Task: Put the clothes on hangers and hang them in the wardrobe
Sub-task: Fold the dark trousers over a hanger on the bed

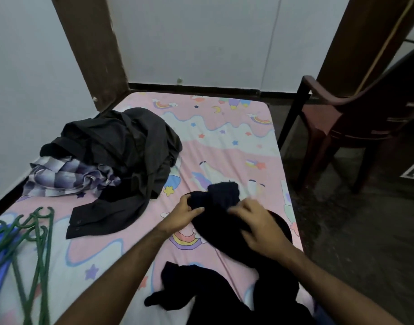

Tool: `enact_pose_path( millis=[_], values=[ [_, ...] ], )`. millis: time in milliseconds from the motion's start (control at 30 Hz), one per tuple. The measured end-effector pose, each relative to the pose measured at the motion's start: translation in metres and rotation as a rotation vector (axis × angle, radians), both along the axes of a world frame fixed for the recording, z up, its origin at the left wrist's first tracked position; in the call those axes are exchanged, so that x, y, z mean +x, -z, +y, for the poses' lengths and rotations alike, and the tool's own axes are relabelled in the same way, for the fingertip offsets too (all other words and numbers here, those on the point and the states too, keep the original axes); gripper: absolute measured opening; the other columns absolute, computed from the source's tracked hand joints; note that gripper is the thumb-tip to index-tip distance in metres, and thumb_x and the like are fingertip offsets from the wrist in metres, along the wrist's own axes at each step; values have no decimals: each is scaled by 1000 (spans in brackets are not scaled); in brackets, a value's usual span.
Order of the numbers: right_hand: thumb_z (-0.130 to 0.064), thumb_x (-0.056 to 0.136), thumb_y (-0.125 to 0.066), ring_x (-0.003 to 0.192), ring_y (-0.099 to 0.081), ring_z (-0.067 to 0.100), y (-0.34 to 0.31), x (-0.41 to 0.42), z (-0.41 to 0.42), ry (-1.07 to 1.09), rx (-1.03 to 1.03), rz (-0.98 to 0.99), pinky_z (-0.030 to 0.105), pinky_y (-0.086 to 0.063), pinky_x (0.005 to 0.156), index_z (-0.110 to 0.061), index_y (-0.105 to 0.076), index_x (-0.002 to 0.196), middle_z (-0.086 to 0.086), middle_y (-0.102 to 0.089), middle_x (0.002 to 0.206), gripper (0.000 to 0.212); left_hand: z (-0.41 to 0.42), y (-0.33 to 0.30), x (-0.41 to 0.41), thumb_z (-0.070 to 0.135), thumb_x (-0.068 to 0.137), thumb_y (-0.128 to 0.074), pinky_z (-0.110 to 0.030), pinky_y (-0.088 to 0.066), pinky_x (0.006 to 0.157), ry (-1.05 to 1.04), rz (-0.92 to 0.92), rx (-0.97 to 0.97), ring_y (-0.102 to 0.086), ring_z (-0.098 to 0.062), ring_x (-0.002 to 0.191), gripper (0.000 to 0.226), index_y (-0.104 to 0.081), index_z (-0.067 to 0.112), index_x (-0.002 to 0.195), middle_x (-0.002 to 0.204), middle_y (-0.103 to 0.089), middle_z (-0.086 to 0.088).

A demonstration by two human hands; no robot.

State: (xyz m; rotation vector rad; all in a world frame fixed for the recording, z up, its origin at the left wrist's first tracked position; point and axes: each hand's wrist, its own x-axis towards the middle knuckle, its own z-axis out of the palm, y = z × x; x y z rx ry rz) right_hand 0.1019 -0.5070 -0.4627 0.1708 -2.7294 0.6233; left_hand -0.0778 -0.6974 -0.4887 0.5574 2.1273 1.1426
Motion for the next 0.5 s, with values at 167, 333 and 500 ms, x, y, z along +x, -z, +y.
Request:
enact_pose_path(
  millis=[167,333,500],
  values=[
    [-37,96,-70,109,-65,16,-28,57,-20,-417,-300,-786,44,-52,96,-27,-65,129,-2,-67,119,36,-8,-8,7,33,107,-38,-30,-45,67,-93,-154,54,-61,-10,83,21,-52,26,120,114,-60,-2],
    [-24,102,-63,82,-69,16,-37,44,-8,-179,-579,-518,29,-54,71,-17,-69,119,7,-73,97,19,-22,-9,18,65,97,-45,-35,-55,64,-42,-244,16,-69,-22,81,51,-57,22,121,108,-66,-4],
    [-42,97,-61,121,-51,22,-8,19,-1,15,156,-630,39,-43,102,-27,-55,137,1,-56,130,42,-12,14,50,44,73,-85,-36,-55,94,-68,-192,95,-63,-15,116,77,-47,26,137,126,-66,5]
  ],
)
